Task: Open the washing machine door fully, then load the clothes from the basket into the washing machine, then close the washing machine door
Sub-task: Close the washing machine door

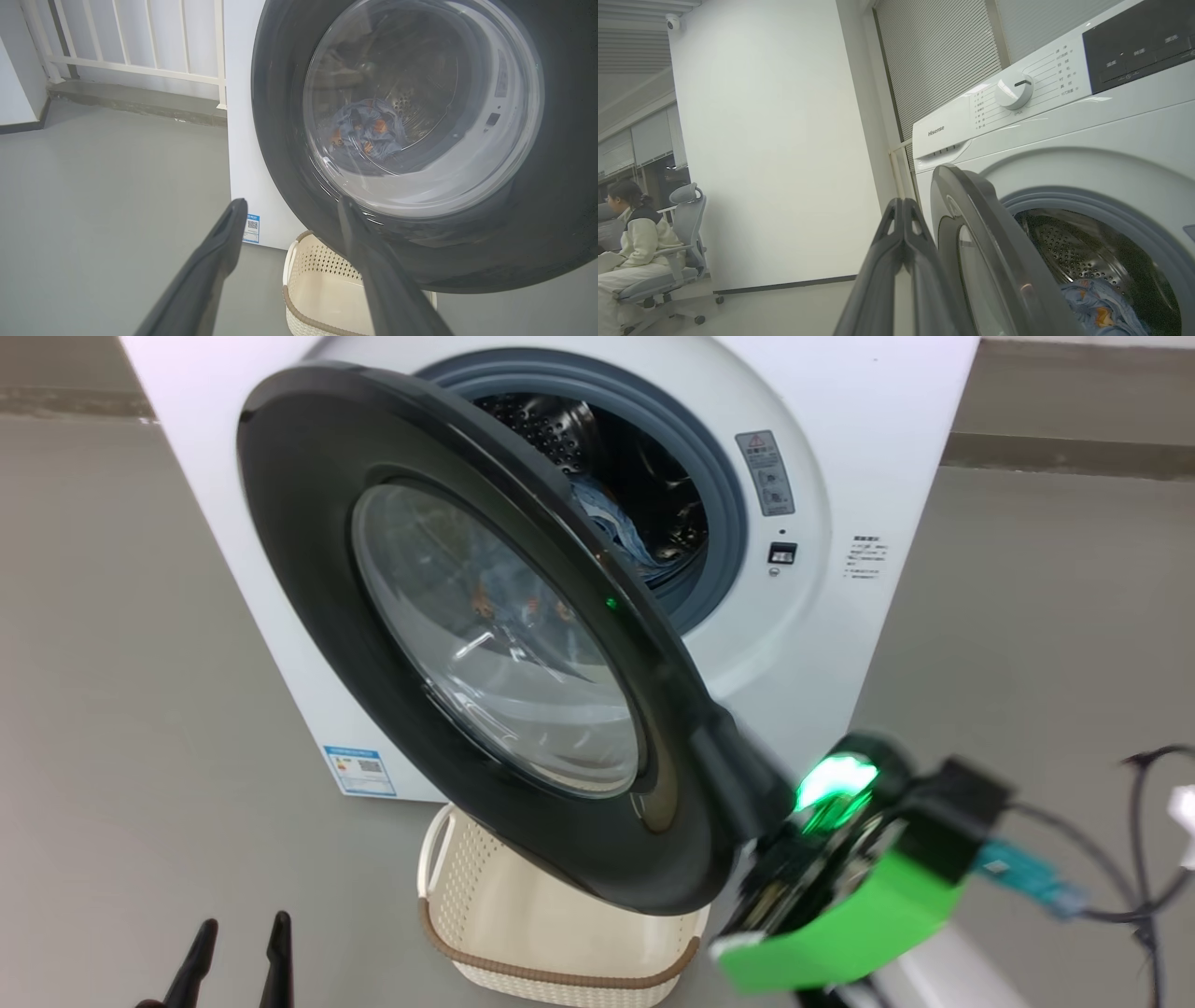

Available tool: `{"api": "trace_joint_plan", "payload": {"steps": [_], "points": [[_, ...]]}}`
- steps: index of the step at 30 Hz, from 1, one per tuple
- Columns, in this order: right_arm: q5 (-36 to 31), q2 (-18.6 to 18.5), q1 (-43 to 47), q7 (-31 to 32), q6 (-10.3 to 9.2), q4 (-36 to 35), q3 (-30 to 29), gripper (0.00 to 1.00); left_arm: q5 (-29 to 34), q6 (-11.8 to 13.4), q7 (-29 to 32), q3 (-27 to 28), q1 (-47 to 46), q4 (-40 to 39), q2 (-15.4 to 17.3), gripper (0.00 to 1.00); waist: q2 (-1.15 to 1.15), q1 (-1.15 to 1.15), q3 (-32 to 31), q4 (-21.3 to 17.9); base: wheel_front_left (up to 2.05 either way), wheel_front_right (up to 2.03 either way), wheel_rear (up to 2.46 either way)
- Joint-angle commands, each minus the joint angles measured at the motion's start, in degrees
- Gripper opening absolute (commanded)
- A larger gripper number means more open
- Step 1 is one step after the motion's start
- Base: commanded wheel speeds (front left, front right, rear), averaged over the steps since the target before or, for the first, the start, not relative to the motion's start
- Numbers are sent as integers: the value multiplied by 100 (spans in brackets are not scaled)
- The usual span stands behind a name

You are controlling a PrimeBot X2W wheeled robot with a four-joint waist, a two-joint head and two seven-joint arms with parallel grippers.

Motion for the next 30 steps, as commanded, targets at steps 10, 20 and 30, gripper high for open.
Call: {"api": "trace_joint_plan", "payload": {"steps": [10, 20, 30], "points": [[489, -81, 210, -26, 9, 943, 953, 0, 17, -9, -37, 204, -106, -166, 33, 100, 0, 0, 46, 137, 0, 0, 0], [640, -158, 414, -26, 9, 1992, 1007, 0, -46, -9, -37, 157, -169, -72, 4, 100, 0, 0, 157, 157, 0, 0, 0], [435, -129, 444, -26, 9, 2139, 416, 0, -99, -9, -37, 148, -290, -48, -7, 100, 0, 0, 360, 97, 0, 0, 0]]}}
